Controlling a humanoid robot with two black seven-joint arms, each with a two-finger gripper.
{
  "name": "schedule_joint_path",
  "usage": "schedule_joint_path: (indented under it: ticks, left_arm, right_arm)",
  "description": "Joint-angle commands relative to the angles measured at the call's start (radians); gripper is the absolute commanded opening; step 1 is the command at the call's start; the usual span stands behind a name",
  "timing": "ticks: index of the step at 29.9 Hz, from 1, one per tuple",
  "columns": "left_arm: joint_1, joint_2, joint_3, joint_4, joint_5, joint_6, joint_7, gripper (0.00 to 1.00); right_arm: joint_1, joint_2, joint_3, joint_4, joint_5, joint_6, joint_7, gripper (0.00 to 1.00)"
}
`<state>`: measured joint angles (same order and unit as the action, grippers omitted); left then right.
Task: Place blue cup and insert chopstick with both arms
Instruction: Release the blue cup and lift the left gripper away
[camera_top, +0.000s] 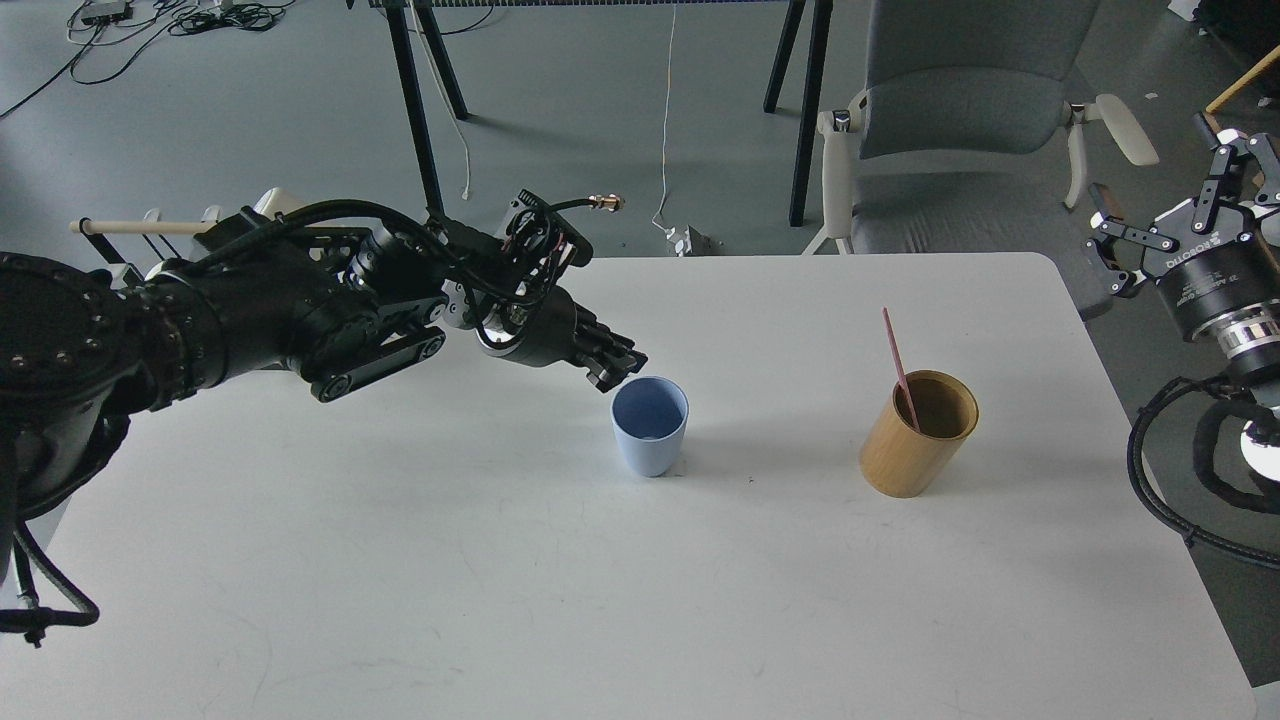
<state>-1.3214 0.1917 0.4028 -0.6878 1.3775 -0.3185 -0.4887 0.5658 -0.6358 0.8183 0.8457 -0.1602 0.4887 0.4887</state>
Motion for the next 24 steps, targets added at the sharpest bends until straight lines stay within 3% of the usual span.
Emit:
schedule_joint_path:
  ticks: [1, 8, 14, 17, 20, 24]
  left_arm:
    - [0.056, 0.064, -0.122, 0.001, -0.125, -0.043, 0.000, 0.47]
    - [0.203, 0.152, -0.456, -0.050, -0.327, -0.103, 0.000, 0.56]
    - [0.316, 0.180, -0.732, -0.176, -0.440, -0.106, 0.000, 0.58]
    - [0.378, 0.201, -0.849, -0.252, -0.521, -0.146, 0.000, 0.60]
    - [0.424, 0.210, -0.916, -0.286, -0.555, -0.170, 0.000, 0.62]
    - [0.472, 0.212, -0.957, -0.291, -0.557, -0.170, 0.000, 0.62]
  right_arm:
    - [0.006, -0.063, 0.033, 0.096, -0.110, 0.000, 0.000, 0.96]
    - [0.002, -0.220, 0.117, 0.337, -0.408, -0.010, 0.000, 0.96]
    - [-0.001, -0.304, 0.119, 0.475, -0.778, -0.260, 0.000, 0.98]
    - [-0.027, -0.326, 0.101, 0.516, -0.970, -0.448, 0.000, 0.98]
    - [-0.087, -0.328, 0.079, 0.538, -1.117, -0.603, 0.000, 0.98]
    - [-0.150, -0.328, 0.026, 0.553, -1.242, -0.720, 0.000, 0.98]
